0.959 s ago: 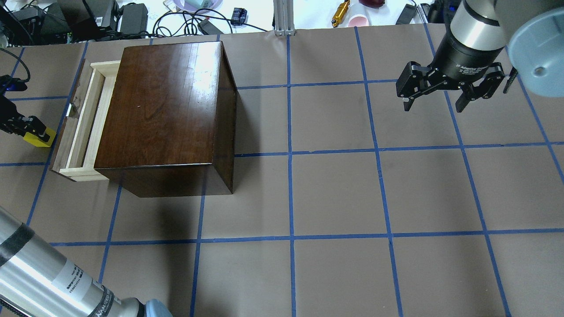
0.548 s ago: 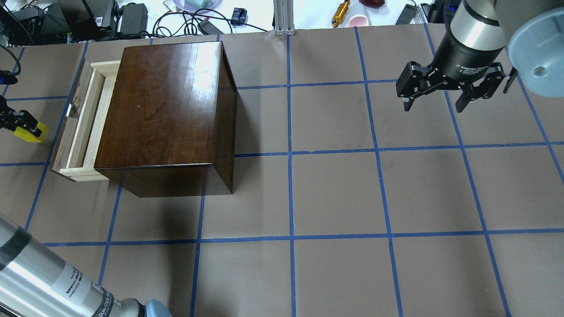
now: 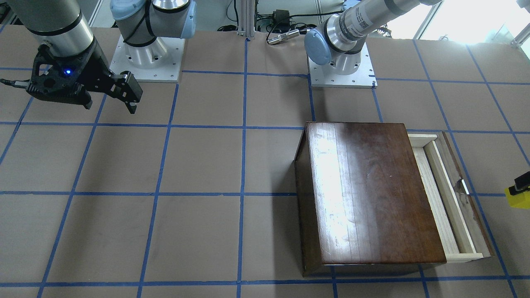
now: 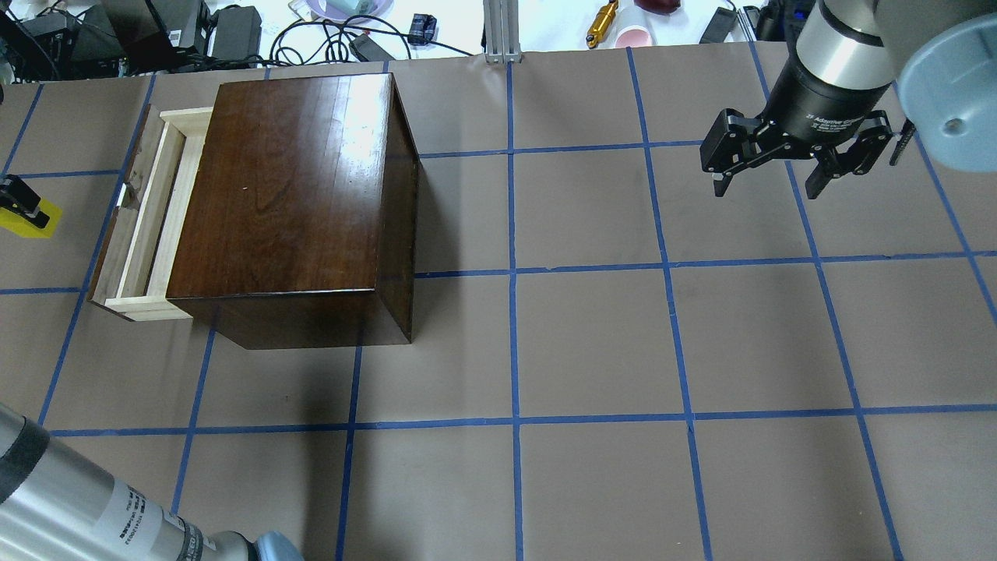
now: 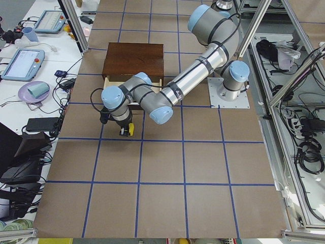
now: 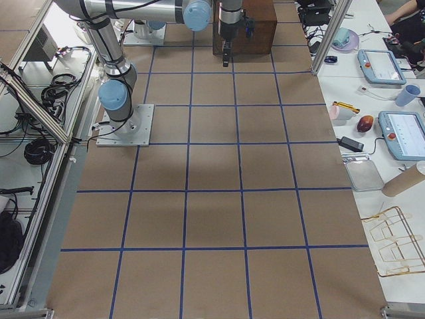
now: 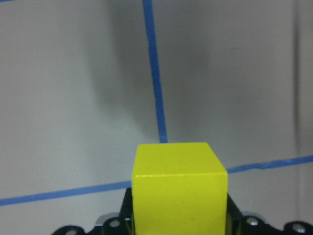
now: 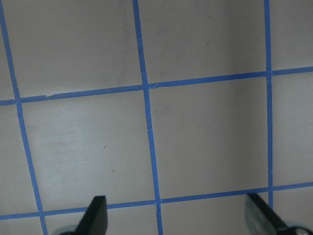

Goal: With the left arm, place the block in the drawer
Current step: 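Lift the yellow cube and carry it over the open drawer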

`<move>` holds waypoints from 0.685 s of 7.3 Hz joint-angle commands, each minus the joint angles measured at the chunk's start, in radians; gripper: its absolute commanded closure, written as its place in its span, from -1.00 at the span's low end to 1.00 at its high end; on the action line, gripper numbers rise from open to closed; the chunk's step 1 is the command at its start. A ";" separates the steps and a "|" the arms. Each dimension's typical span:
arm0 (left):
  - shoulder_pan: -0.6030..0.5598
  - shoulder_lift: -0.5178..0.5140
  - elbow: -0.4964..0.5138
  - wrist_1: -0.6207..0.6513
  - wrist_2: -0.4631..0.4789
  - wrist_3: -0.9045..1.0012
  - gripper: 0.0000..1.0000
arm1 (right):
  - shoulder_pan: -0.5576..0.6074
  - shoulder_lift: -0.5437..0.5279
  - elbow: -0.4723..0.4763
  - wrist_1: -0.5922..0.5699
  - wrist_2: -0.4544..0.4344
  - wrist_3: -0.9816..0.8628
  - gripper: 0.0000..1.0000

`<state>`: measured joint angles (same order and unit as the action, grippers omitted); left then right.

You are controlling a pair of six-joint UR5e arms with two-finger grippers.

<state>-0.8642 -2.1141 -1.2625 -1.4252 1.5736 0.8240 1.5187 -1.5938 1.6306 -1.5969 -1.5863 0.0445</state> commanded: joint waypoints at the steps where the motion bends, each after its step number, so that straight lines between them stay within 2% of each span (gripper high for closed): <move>1: -0.044 0.087 -0.033 -0.060 0.002 -0.067 0.50 | 0.000 0.000 0.000 0.000 0.000 0.000 -1.00; 5: -0.194 0.216 -0.110 -0.081 -0.003 -0.340 0.53 | 0.000 0.000 0.000 0.000 0.000 0.000 -1.00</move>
<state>-1.0081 -1.9341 -1.3517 -1.5020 1.5734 0.5706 1.5186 -1.5938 1.6310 -1.5968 -1.5861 0.0445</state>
